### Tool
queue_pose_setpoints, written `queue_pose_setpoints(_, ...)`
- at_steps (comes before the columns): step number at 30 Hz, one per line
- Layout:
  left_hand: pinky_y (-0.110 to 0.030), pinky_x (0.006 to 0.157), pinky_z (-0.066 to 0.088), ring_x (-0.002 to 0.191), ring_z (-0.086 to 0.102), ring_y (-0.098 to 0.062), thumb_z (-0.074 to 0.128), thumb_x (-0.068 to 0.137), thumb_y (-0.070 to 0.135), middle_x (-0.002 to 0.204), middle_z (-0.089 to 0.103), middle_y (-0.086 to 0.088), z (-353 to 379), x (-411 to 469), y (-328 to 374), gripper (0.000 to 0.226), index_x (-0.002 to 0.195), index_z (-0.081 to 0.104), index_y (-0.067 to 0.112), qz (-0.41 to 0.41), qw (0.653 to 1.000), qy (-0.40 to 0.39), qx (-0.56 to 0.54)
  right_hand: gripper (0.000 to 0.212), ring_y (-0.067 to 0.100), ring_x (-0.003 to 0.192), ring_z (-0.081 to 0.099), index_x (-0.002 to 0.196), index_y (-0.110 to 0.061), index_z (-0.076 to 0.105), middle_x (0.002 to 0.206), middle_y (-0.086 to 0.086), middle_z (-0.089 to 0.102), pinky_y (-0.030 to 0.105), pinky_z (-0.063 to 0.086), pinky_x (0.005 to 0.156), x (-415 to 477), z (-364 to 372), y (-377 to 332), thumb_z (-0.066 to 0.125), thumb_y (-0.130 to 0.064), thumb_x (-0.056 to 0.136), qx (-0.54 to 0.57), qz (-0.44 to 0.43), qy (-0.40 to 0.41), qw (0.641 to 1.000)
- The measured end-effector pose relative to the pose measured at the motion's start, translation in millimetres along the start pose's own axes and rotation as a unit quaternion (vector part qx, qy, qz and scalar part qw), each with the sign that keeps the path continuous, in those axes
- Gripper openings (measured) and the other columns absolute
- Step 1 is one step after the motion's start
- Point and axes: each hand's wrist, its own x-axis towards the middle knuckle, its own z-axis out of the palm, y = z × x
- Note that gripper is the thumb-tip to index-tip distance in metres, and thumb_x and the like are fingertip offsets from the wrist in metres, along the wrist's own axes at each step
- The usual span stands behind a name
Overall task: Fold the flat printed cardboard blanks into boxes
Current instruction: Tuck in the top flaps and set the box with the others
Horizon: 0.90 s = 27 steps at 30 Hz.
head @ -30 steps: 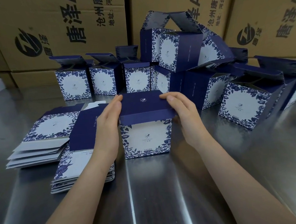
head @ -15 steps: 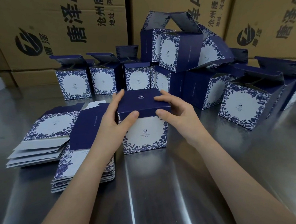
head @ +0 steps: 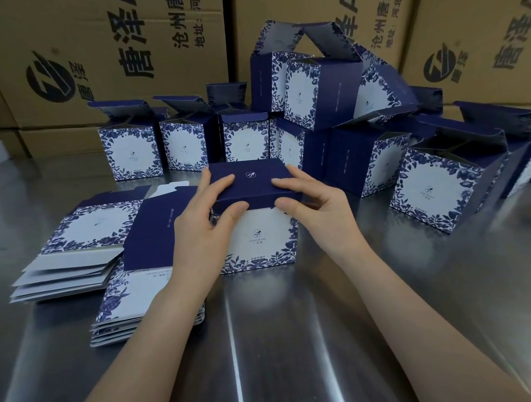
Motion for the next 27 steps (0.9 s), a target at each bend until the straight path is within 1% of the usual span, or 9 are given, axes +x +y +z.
queue_pose_setpoints(2, 0.002, 0.079, 0.038, 0.086, 0.046, 0.034, 0.067, 0.092, 0.022, 0.158, 0.033, 0.006, 1.3, -0.4, -1.4, 0.043, 0.132, 0.057, 0.033, -0.002, 1.000, 0.001, -0.011, 0.036, 0.003, 0.138, 0.041, 0.104, -0.040, 0.073, 0.147, 0.002, 0.048, 0.045, 0.041, 0.110, -0.2, -0.1, 0.8, 0.076, -0.012, 0.083, -0.001, -0.004, -0.002, 1.000)
queue_pose_setpoints(5, 0.003, 0.081, 0.036, 0.102, 0.043, 0.033, 0.066, 0.093, 0.021, 0.157, 0.036, 0.008, 1.2, 0.1, -2.0, 0.047, 0.137, 0.052, 0.031, -0.003, 1.000, 0.007, -0.016, 0.034, 0.003, 0.138, 0.040, 0.106, -0.043, 0.072, 0.147, -0.001, 0.048, 0.046, 0.040, 0.111, -0.3, -0.7, 1.1, 0.076, -0.017, 0.084, -0.014, -0.014, -0.006, 1.000)
queue_pose_setpoints(8, 0.000, 0.086, 0.038, 0.113, 0.044, 0.025, 0.067, 0.092, 0.021, 0.153, 0.042, 0.011, 0.8, 0.0, -1.4, 0.045, 0.132, 0.051, 0.035, -0.011, 0.999, 0.016, -0.038, 0.033, 0.004, 0.137, 0.042, 0.106, -0.042, 0.072, 0.146, -0.003, 0.049, 0.046, 0.040, 0.110, 0.0, -2.1, 1.0, 0.075, -0.020, 0.084, -0.025, -0.019, -0.005, 0.999)
queue_pose_setpoints(13, -0.032, 0.108, 0.044, 0.130, 0.047, 0.003, 0.068, 0.092, 0.018, 0.153, 0.042, 0.011, 1.8, -1.8, 0.0, 0.040, 0.126, 0.056, 0.035, -0.034, 0.995, 0.027, -0.092, 0.032, -0.001, 0.131, 0.046, 0.105, -0.041, 0.071, 0.143, -0.006, 0.050, 0.045, 0.044, 0.107, 0.5, -1.5, 1.5, 0.075, -0.016, 0.085, -0.041, -0.034, 0.004, 0.999)
queue_pose_setpoints(16, -0.022, 0.104, 0.044, 0.123, 0.044, 0.018, 0.065, 0.094, 0.017, 0.156, 0.037, 0.011, 4.1, -3.4, 2.0, 0.041, 0.130, 0.057, 0.036, -0.021, 0.996, 0.021, -0.084, 0.032, 0.002, 0.132, 0.046, 0.106, -0.040, 0.069, 0.143, -0.008, 0.051, 0.038, 0.049, 0.102, -0.7, -1.6, 0.7, 0.073, -0.016, 0.086, -0.046, -0.060, -0.001, 0.997)
queue_pose_setpoints(18, -0.004, 0.088, 0.041, 0.107, 0.043, 0.031, 0.063, 0.095, 0.015, 0.158, 0.032, 0.007, 6.4, -4.5, 2.3, 0.038, 0.128, 0.060, 0.034, -0.004, 0.998, 0.015, -0.069, 0.030, 0.003, 0.132, 0.047, 0.108, -0.040, 0.069, 0.140, -0.010, 0.054, 0.038, 0.049, 0.100, -1.1, -2.0, 0.2, 0.071, -0.017, 0.088, -0.042, -0.065, -0.006, 0.997)
queue_pose_setpoints(20, -0.001, 0.077, 0.038, 0.101, 0.040, 0.036, 0.061, 0.095, 0.013, 0.159, 0.030, 0.002, 7.9, -4.8, 1.9, 0.031, 0.120, 0.064, 0.031, 0.000, 0.998, 0.011, -0.055, 0.030, 0.006, 0.128, 0.052, 0.108, -0.035, 0.070, 0.135, -0.009, 0.059, 0.038, 0.052, 0.096, -0.9, -1.5, -0.1, 0.069, -0.012, 0.090, -0.023, -0.062, -0.002, 0.998)
queue_pose_setpoints(23, -0.001, 0.080, 0.037, 0.111, 0.033, 0.036, 0.062, 0.095, 0.012, 0.158, 0.031, 0.001, 7.6, -3.5, 2.3, 0.028, 0.112, 0.068, 0.033, -0.002, 0.998, 0.008, -0.058, 0.029, 0.005, 0.115, 0.060, 0.101, -0.028, 0.073, 0.128, -0.005, 0.062, 0.022, 0.053, 0.080, -1.8, 1.0, -3.2, 0.067, -0.003, 0.089, 0.010, -0.057, 0.010, 0.998)
queue_pose_setpoints(27, 0.000, 0.087, 0.034, 0.113, 0.032, 0.035, 0.066, 0.092, 0.012, 0.157, 0.035, 0.001, 7.1, -3.3, 5.9, 0.027, 0.102, 0.071, 0.037, -0.005, 0.997, 0.021, -0.069, 0.030, 0.000, 0.105, 0.062, 0.096, -0.027, 0.073, 0.122, -0.006, 0.063, 0.020, 0.053, 0.077, -2.2, 2.0, -7.5, 0.067, 0.001, 0.088, 0.019, -0.047, 0.013, 0.999)
